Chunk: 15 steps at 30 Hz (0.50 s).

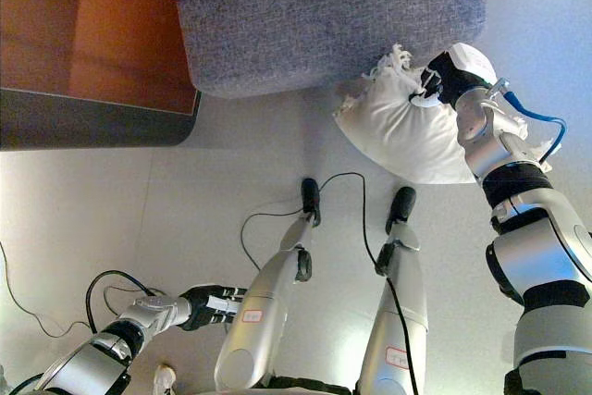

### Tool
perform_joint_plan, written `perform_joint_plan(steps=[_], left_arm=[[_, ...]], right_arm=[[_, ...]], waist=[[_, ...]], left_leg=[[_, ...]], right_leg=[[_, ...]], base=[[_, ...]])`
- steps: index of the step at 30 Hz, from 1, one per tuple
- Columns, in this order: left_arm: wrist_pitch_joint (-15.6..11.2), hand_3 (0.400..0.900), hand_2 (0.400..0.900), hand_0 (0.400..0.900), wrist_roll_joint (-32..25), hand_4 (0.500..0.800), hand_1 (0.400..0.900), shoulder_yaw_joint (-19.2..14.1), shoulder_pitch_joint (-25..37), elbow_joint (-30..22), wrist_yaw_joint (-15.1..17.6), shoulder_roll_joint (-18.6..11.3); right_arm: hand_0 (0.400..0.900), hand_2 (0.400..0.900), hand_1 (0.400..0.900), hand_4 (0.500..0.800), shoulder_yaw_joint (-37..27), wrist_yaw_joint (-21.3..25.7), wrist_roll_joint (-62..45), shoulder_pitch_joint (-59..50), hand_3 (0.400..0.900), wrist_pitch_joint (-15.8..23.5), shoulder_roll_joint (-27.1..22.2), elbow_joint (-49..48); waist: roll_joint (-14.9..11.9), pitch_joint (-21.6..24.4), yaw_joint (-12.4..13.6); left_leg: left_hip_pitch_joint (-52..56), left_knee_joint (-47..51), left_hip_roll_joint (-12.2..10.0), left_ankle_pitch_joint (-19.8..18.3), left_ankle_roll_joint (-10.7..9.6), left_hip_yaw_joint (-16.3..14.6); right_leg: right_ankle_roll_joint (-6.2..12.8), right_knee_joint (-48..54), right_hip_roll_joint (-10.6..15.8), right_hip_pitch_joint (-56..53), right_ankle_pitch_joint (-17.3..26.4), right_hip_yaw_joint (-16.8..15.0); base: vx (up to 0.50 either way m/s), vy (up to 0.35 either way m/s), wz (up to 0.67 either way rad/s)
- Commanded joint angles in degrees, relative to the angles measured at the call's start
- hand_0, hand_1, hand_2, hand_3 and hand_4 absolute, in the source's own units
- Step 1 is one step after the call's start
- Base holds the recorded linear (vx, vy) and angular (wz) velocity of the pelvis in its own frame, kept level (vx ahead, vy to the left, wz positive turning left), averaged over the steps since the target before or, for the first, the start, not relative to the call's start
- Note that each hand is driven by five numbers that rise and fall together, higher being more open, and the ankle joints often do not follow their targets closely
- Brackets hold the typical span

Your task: Pick up the pillow and put it on the sofa.

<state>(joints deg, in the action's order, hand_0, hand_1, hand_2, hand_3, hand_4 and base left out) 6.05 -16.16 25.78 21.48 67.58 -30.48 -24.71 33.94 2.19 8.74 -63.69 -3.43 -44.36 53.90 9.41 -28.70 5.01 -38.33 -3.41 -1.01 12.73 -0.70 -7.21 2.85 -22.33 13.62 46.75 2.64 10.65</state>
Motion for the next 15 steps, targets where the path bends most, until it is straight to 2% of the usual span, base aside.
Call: perform_joint_plan(steps=[1, 11, 15], left_arm=[[-0.21, 0.900, 0.900, 0.900, -0.58, 0.800, 0.900, 2.79, -4.32, 0.66, -3.60, 4.86], [-1.22, 0.900, 0.900, 0.900, 0.51, 0.800, 0.900, 1.86, -5.26, -0.04, -5.23, 3.73], [-1.26, 0.900, 0.900, 0.900, 1.35, 0.800, 0.900, 0.81, -5.97, 0.06, -6.29, 3.10]], right_arm=[[0.400, 0.400, 0.400, 0.500, 0.93, 1.80, -1.42, -4.79, 0.400, 3.39, -5.95, -2.85], [0.400, 0.400, 0.400, 0.500, 0.78, 0.49, -1.61, -3.55, 0.400, 6.26, -6.32, -4.39], [0.400, 0.400, 0.400, 0.500, 0.04, 0.05, -1.89, -2.06, 0.400, 8.48, -6.61, -5.72]], waist=[[0.63, -1.10, 0.56], [-1.53, -1.10, 0.47], [-3.42, -1.10, 0.34]], left_leg=[[-1.00, -5.21, -1.41, -6.21, -2.87, 2.56], [6.64, -2.54, -1.50, -6.90, -2.96, 2.07], [12.39, -1.42, -1.42, -7.70, -2.85, 1.85]], right_leg=[[1.36, -1.56, -3.00, -3.32, -5.26, 1.76], [1.86, 3.70, -3.37, -11.36, -3.93, 3.69], [2.14, 6.04, -3.72, -17.21, -3.48, 4.58]], base=[[-0.10, -0.007, -0.06], [-0.01, -0.026, -0.03], [-0.01, -0.051, -0.02]])
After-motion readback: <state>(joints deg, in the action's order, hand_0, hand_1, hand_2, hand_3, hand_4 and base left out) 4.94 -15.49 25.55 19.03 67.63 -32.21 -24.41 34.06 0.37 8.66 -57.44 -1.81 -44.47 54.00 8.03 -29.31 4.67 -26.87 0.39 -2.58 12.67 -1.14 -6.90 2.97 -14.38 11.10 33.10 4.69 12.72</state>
